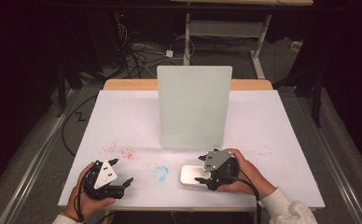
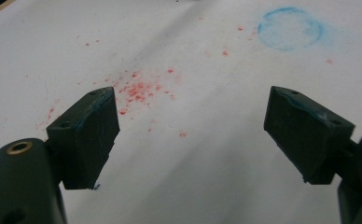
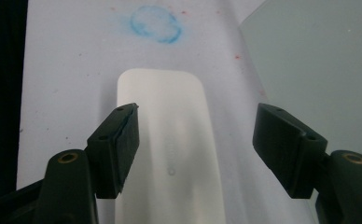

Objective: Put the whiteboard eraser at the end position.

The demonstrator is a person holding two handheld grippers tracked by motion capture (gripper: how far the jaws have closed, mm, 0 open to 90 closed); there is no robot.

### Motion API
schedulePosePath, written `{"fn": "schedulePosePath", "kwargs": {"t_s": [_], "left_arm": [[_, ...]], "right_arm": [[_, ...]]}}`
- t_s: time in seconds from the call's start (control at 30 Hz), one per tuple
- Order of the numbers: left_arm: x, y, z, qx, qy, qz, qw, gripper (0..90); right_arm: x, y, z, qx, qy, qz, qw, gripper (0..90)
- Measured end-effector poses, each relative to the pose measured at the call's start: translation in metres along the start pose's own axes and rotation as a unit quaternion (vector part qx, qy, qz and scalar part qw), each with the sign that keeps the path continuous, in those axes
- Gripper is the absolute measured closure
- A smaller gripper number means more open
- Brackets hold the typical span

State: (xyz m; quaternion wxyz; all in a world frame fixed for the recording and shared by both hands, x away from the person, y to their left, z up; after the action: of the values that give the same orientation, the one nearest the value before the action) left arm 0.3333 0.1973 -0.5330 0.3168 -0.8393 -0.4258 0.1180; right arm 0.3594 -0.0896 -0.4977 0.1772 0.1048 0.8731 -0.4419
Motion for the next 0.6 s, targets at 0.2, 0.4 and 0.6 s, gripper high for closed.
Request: {"fn": "schedulePosePath", "kwargs": {"t_s": [0.2, 0.4, 0.6], "left_arm": [[0.0, 0.0, 0.0, -0.001, 0.001, 0.0, 1.0, 17.2], [-0.001, 0.0, 0.001, 0.003, -0.003, 0.003, 1.0, 17.2], [-0.002, 0.0, 0.001, 0.004, -0.002, 0.004, 1.0, 17.2]], "right_arm": [[-0.012, -0.006, -0.002, -0.017, 0.024, 0.039, 0.9988, 31.5], [-0.028, -0.015, -0.002, -0.032, 0.045, 0.092, 0.9942, 26.7], [-0.042, -0.024, 0.003, -0.037, 0.071, 0.137, 0.9873, 22.5]]}}
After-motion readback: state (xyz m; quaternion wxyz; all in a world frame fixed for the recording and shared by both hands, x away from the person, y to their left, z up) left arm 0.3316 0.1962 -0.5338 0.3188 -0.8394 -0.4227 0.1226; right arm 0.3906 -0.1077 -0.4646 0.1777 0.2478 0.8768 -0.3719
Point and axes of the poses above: each handheld gripper's, and its own axes: y roughly forward along the jaws, z roughly out of its underside, x roughly to its left, the point moved 9 cm from there along y, roughly forward along the jaws, and after that the axes turned 13 degrees about -y, right-handed, at the moved point
